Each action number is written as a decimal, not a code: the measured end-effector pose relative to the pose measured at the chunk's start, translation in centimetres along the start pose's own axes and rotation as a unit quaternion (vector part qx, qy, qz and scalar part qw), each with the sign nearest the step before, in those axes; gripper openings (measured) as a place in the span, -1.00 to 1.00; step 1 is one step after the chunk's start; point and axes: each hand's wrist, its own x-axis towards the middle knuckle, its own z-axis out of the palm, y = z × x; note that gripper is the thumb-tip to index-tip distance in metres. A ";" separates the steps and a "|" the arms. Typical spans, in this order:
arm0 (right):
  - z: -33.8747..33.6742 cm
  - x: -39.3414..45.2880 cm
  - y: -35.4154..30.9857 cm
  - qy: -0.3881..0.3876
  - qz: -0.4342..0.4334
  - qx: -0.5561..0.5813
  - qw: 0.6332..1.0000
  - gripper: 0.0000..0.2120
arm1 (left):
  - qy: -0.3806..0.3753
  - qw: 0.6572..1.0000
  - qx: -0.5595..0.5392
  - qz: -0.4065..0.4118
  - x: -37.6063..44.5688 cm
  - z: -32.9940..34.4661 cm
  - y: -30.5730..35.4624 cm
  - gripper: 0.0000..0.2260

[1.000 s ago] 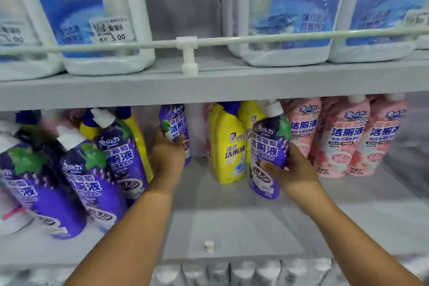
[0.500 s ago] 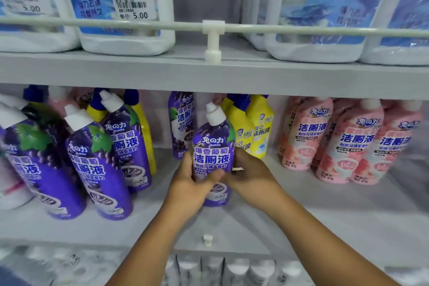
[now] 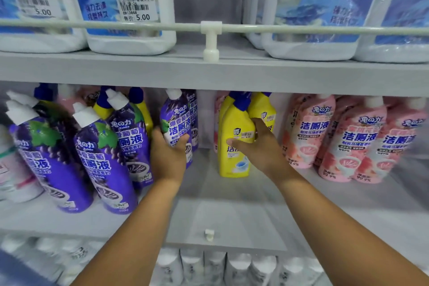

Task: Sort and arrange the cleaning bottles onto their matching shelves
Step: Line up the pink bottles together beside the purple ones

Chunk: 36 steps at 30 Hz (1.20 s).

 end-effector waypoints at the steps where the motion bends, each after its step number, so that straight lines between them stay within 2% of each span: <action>1: -0.1 -0.2 0.2 -0.004 0.002 0.009 1.000 -0.53 | -0.002 1.000 0.008 0.002 0.5 0.3 -0.3 -0.62; 4: 0.0 -1.1 0.2 -0.043 -0.008 0.023 0.999 -0.55 | 0.010 0.999 0.017 0.028 -0.2 0.3 0.0 -0.50; 7: 1.2 -1.6 0.2 -0.100 -0.044 0.006 0.994 -0.44 | 0.043 0.988 0.031 0.143 -4.0 -0.2 -0.1 -0.49; 8: 1.5 -1.6 0.2 -0.129 -0.048 -0.002 0.990 -0.48 | 0.007 0.988 0.013 0.151 -5.4 -0.3 0.0 -0.49; 10: 1.5 -1.4 -0.2 -0.181 -0.054 -0.005 0.982 -0.70 | -0.125 0.988 -0.052 0.080 -6.0 0.1 0.7 -0.39; 11: 1.2 -1.3 -0.6 -0.176 -0.053 0.015 0.983 -0.81 | -0.176 0.982 -0.066 0.036 -5.6 0.5 0.5 -0.34; 13: 0.4 -0.5 -1.4 -0.067 -0.047 0.062 0.995 -0.88 | -0.200 0.979 -0.045 -0.012 -4.5 0.6 0.6 -0.36; 15: -0.3 0.8 -2.1 0.064 -0.069 0.013 0.995 -0.74 | -0.178 0.983 -0.032 -0.025 -4.2 -0.2 0.5 -0.50; 16: -0.4 1.6 -2.4 0.078 -0.082 -0.041 0.993 -0.65 | -0.161 0.986 -0.031 -0.027 -4.5 -0.7 0.5 -0.56; 18: -0.3 3.2 -3.1 0.020 -0.071 -0.130 0.989 -0.45 | -0.108 0.994 -0.025 -0.023 -5.3 -1.9 0.2 -0.61; 21: 0.5 4.9 -3.3 -0.044 -0.029 -0.207 0.977 -0.23 | -0.030 0.999 0.002 -0.021 -5.8 -4.2 0.2 -0.55; 22: 0.8 5.1 -3.4 -0.039 -0.030 -0.223 0.974 -0.24 | -0.012 0.999 0.024 -0.019 -5.9 -4.9 0.3 -0.52; 25: 1.5 5.2 -3.8 -0.006 -0.036 -0.221 0.975 -0.44 | 0.015 0.996 0.087 -0.007 -5.5 -6.8 0.4 -0.50; 29: 2.7 4.4 -4.3 0.001 -0.081 -0.214 0.973 -0.55 | -0.008 0.981 0.191 0.009 -5.5 -7.9 0.9 -0.49; 36: 6.7 0.0 -6.8 -0.089 -0.186 -0.161 0.965 -0.56 | -0.003 0.971 0.237 0.007 -6.5 -9.5 1.3 -0.54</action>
